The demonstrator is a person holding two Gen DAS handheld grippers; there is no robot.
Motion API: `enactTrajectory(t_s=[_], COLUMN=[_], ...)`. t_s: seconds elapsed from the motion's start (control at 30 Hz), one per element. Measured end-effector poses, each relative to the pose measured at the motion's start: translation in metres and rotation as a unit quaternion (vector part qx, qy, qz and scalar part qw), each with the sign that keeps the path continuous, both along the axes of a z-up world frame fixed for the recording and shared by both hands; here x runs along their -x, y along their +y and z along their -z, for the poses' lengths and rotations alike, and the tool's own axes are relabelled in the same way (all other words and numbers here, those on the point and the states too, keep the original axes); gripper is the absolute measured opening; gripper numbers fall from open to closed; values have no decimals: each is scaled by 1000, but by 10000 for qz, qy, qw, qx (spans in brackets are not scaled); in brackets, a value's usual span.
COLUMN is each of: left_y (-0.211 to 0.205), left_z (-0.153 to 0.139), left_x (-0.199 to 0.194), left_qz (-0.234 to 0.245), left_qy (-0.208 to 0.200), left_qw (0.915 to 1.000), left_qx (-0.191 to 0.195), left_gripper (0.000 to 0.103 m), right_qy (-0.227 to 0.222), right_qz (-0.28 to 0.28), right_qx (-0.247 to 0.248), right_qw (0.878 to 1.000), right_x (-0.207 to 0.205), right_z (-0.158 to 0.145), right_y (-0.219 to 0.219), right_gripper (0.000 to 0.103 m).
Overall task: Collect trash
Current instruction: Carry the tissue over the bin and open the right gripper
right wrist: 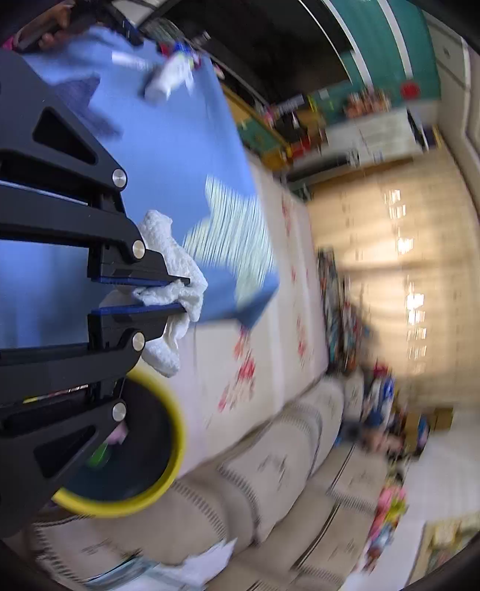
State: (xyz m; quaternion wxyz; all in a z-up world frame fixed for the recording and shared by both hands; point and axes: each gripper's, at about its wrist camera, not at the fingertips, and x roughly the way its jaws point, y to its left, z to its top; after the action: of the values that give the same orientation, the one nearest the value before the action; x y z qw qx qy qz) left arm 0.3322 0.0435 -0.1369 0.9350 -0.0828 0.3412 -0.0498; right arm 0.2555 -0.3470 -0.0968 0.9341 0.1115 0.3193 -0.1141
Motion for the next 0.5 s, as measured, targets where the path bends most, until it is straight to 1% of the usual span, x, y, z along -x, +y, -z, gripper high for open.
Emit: enactTrajectory(t_s=[0.07,0.1,0.2,0.3,0.37,0.43,0.5], left_y=[-1,-2,-3,-3,-4,-5,-6], left_z=[0,0,-1,-1,0,0,0], left_x=[0,1,1,1,0,0,-1], left_qz=[21,34,59,73,79,88,111], left_qy=[2,-1,-10,12,26,37,41], left_qw=[10000,10000,10000,10000,9999,9999,9999], left_qx=[-15,-27,-41,-51,-64,-78,-56], left_gripper=[98,98,98,98,98,98,98], right_qy=[112,207,395,645,718,706,624], right_qz=[328,582,1021,1419,1578,1658,1622], right_qx=[3,-8,-87,-95,-127,-148,-157], right_qw=[9994,9981,9939,9877,9848,9835,9847], right_x=[10,17,27,29,32,31,27], right_z=[12,21,42,62,71,77,75], right_y=[-24,-42,-75,-101,-110,-111,-106], right_gripper=[8,8,9,18,32,37,40])
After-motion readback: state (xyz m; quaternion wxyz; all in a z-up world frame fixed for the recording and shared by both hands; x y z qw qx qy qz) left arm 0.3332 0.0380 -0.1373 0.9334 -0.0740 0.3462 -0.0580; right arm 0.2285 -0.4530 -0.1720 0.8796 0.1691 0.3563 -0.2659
